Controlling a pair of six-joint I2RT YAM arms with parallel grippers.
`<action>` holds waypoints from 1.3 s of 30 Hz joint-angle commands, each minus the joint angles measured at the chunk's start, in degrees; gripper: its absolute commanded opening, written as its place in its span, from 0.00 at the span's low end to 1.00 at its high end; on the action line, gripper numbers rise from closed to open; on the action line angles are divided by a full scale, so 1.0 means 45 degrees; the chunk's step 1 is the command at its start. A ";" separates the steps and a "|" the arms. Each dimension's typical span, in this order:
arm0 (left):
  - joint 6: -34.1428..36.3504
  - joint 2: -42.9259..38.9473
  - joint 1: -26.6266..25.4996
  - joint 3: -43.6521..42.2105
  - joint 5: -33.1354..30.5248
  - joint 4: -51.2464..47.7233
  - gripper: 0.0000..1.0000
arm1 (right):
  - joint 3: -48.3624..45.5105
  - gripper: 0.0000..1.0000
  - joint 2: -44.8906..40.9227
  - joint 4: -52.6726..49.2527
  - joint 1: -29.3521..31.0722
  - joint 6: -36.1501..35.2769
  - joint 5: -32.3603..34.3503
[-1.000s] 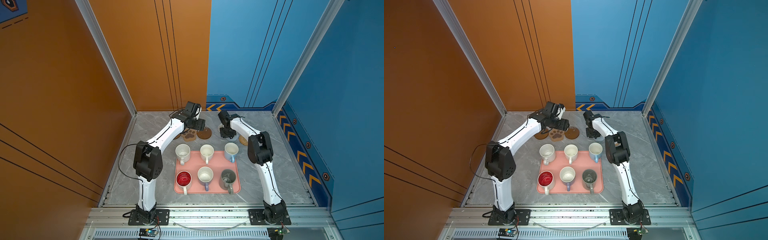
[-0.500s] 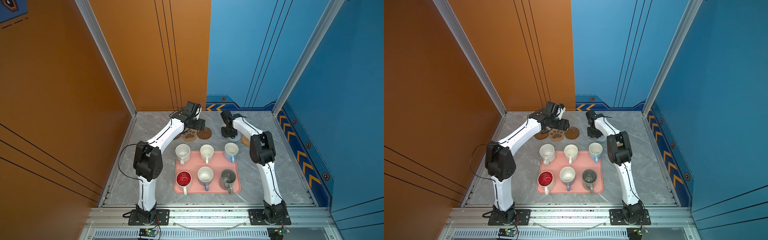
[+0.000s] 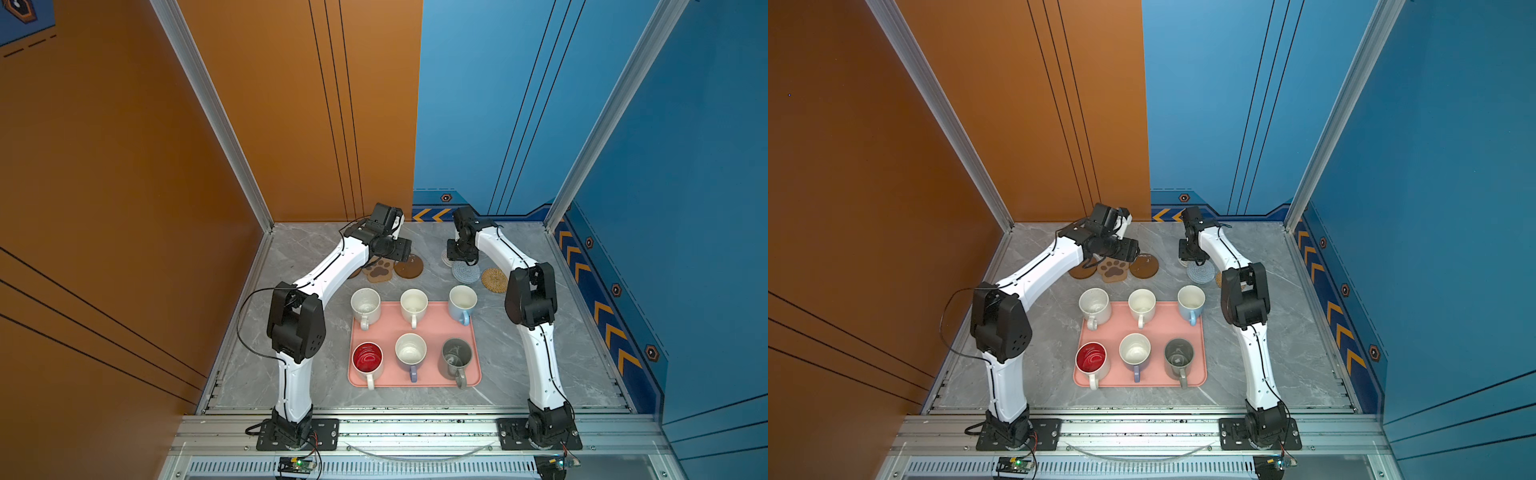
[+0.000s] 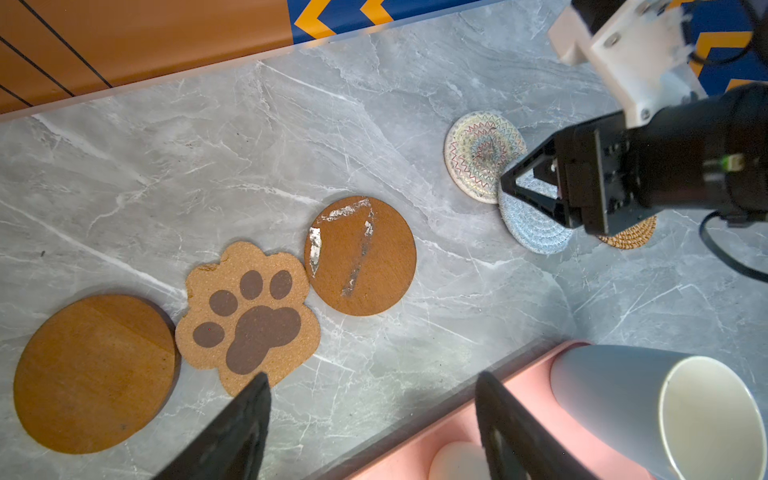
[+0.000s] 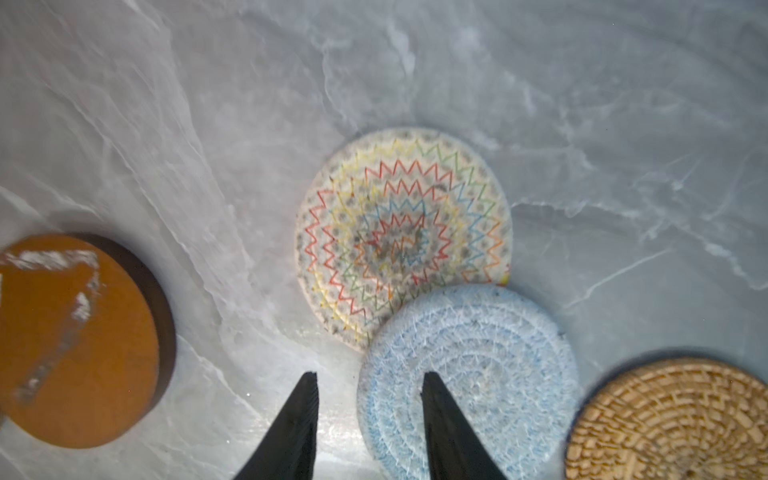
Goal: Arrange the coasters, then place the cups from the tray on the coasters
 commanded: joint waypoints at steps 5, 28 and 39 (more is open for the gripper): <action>0.0172 -0.0361 -0.0102 0.0257 0.0117 -0.0002 0.78 | 0.1635 0.40 0.1546 0.0153 -0.0405 0.0646 -0.0850; -0.0033 0.0570 -0.0136 0.0891 0.0360 0.0015 0.78 | 0.0968 0.33 0.2776 -0.0318 0.0283 -0.0127 -0.3496; -0.0209 0.1667 -0.0287 0.1888 0.0710 0.0015 0.74 | -0.0453 0.30 0.1716 -0.0997 0.0751 -0.1232 -0.3507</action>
